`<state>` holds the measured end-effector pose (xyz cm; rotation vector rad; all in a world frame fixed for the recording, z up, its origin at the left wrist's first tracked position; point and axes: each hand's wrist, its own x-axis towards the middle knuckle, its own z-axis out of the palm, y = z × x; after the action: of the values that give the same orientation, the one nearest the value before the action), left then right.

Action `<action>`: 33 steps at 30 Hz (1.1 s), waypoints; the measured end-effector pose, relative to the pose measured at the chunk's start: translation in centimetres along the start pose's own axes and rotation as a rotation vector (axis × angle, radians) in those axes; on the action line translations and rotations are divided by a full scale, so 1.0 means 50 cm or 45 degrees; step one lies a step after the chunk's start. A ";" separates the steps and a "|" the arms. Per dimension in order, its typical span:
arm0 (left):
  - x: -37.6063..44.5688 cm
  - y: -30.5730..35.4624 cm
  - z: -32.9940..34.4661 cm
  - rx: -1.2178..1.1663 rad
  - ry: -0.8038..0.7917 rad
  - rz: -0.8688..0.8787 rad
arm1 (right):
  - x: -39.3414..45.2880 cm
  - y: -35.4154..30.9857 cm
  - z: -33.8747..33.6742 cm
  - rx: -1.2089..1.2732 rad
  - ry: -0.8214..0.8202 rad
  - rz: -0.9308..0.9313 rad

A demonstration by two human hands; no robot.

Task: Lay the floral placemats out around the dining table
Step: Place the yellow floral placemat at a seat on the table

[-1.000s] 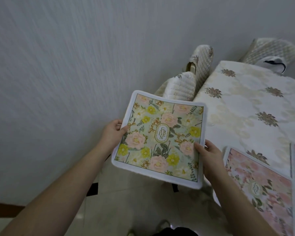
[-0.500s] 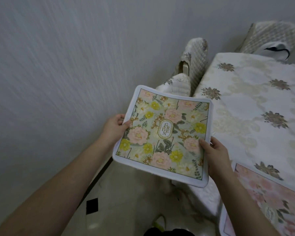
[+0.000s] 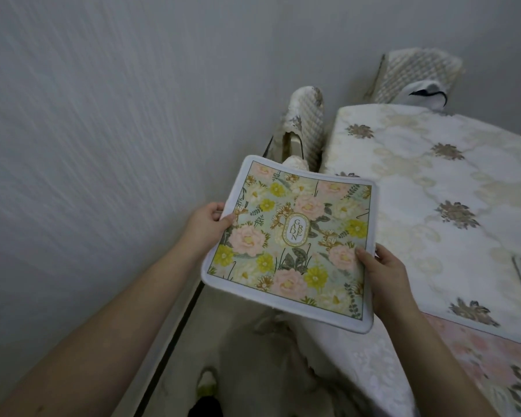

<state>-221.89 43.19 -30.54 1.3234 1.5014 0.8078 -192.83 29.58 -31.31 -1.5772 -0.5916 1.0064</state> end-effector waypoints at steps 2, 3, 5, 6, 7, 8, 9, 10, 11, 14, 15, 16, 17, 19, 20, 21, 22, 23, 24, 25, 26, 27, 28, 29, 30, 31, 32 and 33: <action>0.049 0.002 -0.008 0.025 -0.079 0.031 | 0.003 0.000 0.025 0.000 0.082 -0.006; 0.071 0.003 -0.013 0.028 -0.117 0.043 | 0.000 0.000 0.038 0.003 0.128 -0.010; 0.110 0.012 -0.024 0.036 -0.201 0.087 | -0.005 -0.001 0.066 0.026 0.205 -0.027; 0.128 0.017 -0.029 0.046 -0.244 0.109 | -0.009 0.000 0.079 0.035 0.238 -0.025; 0.144 0.021 -0.031 0.059 -0.280 0.137 | -0.014 0.002 0.091 0.048 0.276 -0.016; 0.158 0.029 -0.033 0.079 -0.307 0.163 | -0.019 0.005 0.101 0.071 0.314 -0.008; 0.171 0.036 -0.032 0.099 -0.335 0.191 | -0.024 0.009 0.109 0.100 0.352 0.004; 0.182 0.043 -0.029 0.113 -0.360 0.213 | -0.028 0.012 0.115 0.129 0.389 0.021; 0.197 0.047 -0.025 0.127 -0.390 0.230 | -0.031 0.015 0.119 0.153 0.425 0.038; 0.227 0.063 -0.004 0.145 -0.512 0.255 | -0.041 0.020 0.124 0.196 0.515 0.040; 0.236 0.069 0.009 0.144 -0.552 0.251 | -0.043 0.020 0.121 0.205 0.543 0.033; 0.243 0.077 0.024 0.149 -0.585 0.249 | -0.044 0.020 0.116 0.210 0.575 0.027; 0.250 0.086 0.042 0.161 -0.615 0.259 | -0.045 0.019 0.110 0.217 0.606 0.024; 0.259 0.105 0.084 0.165 -0.687 0.320 | -0.044 0.024 0.093 0.253 0.671 0.023; 0.263 0.115 0.108 0.169 -0.723 0.346 | -0.042 0.030 0.083 0.279 0.708 0.032; 0.270 0.123 0.132 0.179 -0.756 0.361 | -0.037 0.037 0.073 0.299 0.743 0.044; 0.278 0.129 0.156 0.192 -0.784 0.367 | -0.032 0.043 0.064 0.321 0.774 0.056; 0.288 0.136 0.180 0.222 -0.807 0.369 | -0.025 0.050 0.056 0.349 0.801 0.066; 0.299 0.141 0.203 0.272 -0.822 0.379 | -0.017 0.056 0.049 0.383 0.827 0.076; 0.311 0.146 0.225 0.330 -0.831 0.389 | -0.007 0.062 0.042 0.415 0.848 0.086; 0.323 0.151 0.245 0.367 -0.841 0.397 | 0.003 0.067 0.037 0.437 0.867 0.098; 0.334 0.157 0.264 0.391 -0.858 0.406 | 0.014 0.072 0.033 0.460 0.883 0.104; 0.345 0.165 0.283 0.413 -0.880 0.425 | 0.024 0.074 0.031 0.483 0.898 0.101; 0.354 0.173 0.300 0.436 -0.897 0.441 | 0.034 0.076 0.029 0.505 0.914 0.099; 0.363 0.181 0.314 0.450 -0.910 0.457 | 0.042 0.079 0.028 0.523 0.930 0.104; 0.369 0.191 0.329 0.459 -0.922 0.472 | 0.050 0.083 0.026 0.539 0.949 0.107; 0.375 0.200 0.344 0.476 -0.936 0.490 | 0.055 0.085 0.023 0.559 0.969 0.108; 0.378 0.208 0.359 0.502 -0.951 0.506 | 0.059 0.087 0.020 0.575 0.990 0.109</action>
<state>-200.88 61.80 -31.24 1.9759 0.8234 0.1809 -192.77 31.36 -36.34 -1.4357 0.2299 0.4642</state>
